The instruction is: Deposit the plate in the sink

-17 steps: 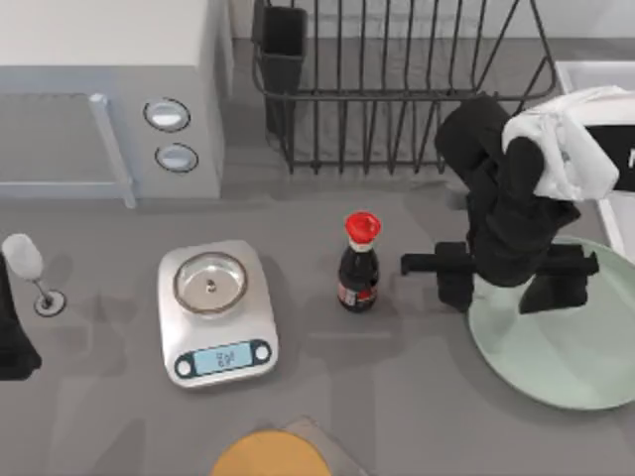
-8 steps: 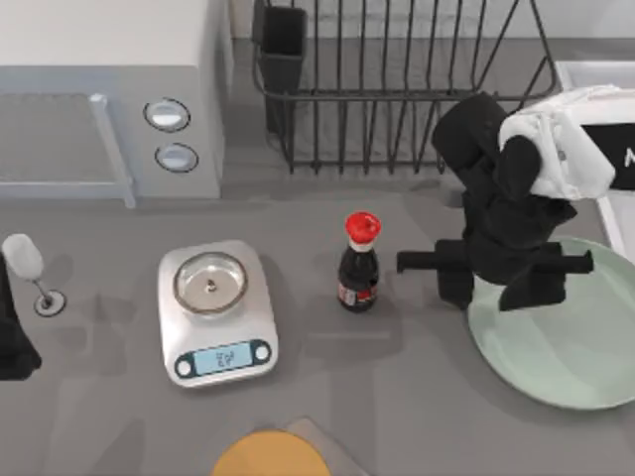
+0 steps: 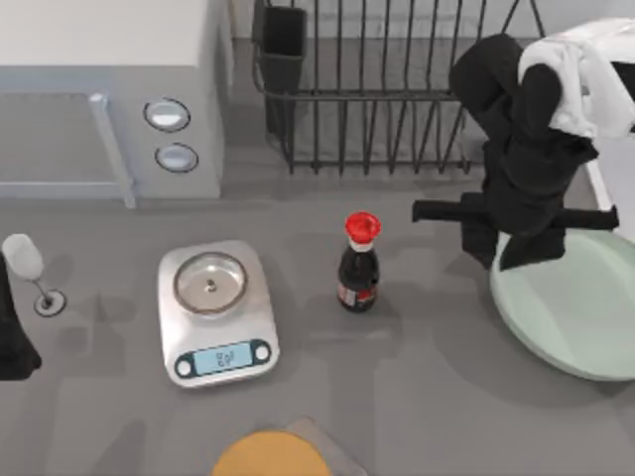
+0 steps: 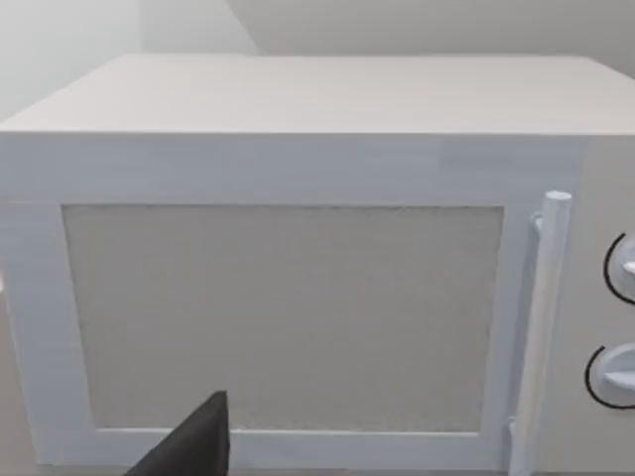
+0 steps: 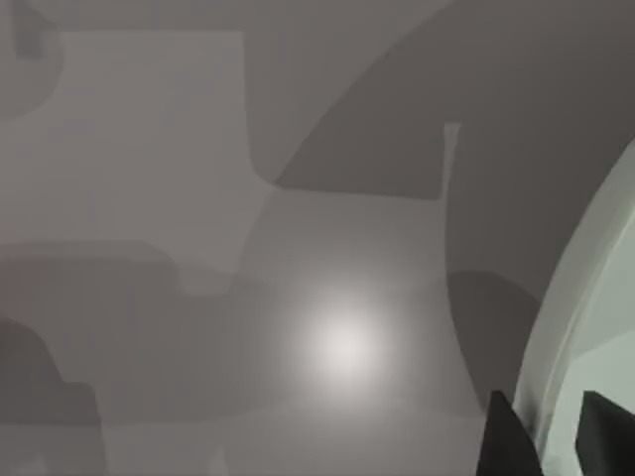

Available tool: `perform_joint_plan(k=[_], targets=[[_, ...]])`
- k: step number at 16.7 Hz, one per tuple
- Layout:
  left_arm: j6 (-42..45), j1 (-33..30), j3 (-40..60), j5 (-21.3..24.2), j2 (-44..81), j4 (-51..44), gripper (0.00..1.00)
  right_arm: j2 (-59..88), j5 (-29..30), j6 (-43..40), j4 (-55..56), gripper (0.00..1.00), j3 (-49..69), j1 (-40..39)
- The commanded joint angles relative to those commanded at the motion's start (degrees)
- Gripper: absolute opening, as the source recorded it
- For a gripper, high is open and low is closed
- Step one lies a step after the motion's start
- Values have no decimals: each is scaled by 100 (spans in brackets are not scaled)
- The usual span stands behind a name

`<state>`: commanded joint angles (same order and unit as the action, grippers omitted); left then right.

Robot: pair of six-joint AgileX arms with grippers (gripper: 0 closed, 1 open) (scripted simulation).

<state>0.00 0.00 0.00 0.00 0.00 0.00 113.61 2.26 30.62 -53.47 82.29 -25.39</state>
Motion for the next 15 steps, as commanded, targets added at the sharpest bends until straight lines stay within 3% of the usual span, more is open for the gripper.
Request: perform_joint_plan(k=[11, 15], targets=[[0, 0, 0, 0, 0, 0, 100, 97, -58, -16, -3802, 0, 4141, -137], [0, 0, 0, 0, 0, 0, 100, 265, -119, -103, -4767, 0, 5114, -220]])
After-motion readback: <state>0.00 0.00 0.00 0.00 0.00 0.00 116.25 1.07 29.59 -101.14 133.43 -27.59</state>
